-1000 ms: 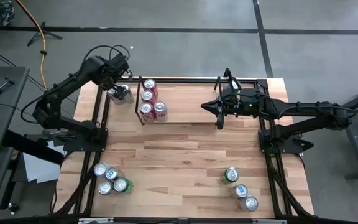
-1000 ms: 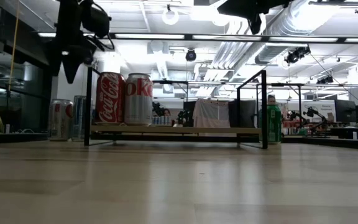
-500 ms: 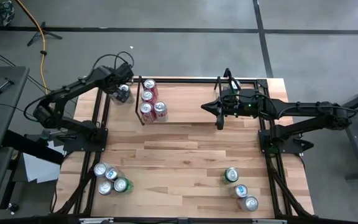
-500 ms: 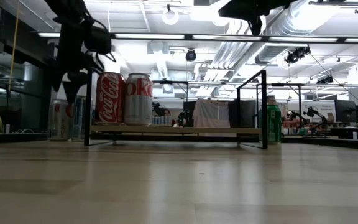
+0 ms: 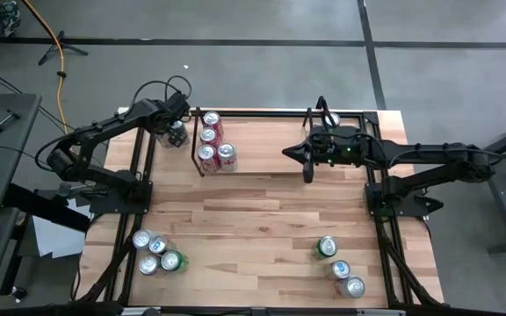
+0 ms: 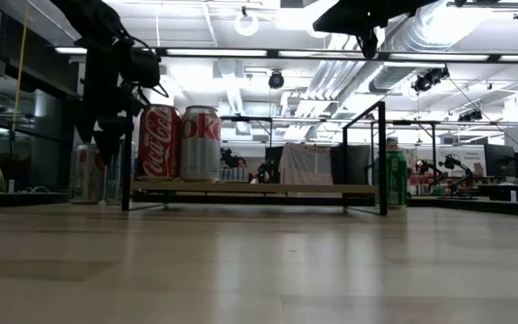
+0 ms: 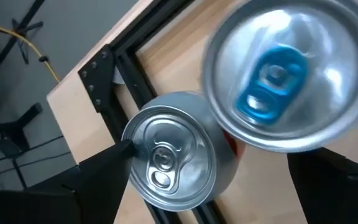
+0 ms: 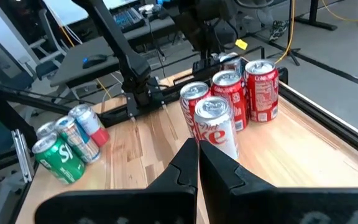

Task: Place canned beverage on shelf
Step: Put the top silver soda can on the shelf aligned with the other silver soda can

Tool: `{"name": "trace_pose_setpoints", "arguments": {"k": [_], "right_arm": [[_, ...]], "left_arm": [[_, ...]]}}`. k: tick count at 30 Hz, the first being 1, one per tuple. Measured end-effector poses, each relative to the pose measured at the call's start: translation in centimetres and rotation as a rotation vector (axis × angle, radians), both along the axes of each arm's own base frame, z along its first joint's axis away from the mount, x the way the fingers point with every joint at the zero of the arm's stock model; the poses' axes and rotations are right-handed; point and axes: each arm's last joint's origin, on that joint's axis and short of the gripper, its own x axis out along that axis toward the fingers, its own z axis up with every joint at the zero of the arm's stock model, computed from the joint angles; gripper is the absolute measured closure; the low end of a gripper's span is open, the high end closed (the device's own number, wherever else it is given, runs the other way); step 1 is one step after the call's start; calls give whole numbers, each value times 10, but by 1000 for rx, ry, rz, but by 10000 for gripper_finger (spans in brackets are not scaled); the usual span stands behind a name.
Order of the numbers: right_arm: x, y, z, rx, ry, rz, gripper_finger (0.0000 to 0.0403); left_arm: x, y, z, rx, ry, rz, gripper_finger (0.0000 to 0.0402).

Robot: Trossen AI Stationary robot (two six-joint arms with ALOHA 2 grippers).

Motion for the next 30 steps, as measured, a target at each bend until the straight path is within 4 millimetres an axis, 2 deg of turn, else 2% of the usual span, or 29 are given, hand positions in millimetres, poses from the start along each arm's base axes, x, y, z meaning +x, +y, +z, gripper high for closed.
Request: {"name": "trace_pose_setpoints", "arguments": {"k": [4, 10, 18, 26, 30], "right_arm": [[2, 0, -2, 0, 3, 0, 402], [6, -1, -3, 1, -6, 0, 402], [6, -1, -3, -2, -10, 0, 402], [6, -1, -2, -10, -12, 2, 402], [7, -1, -2, -28, -16, 6, 402]], "left_arm": [[1, -3, 1, -51, -38, -27, 57], [4, -12, 0, -112, 8, -94, 57], [2, -33, 6, -193, 36, -141, 57], [2, -57, 18, -252, -86, -154, 57], [4, -62, 29, -239, -131, -184, 58]]}}
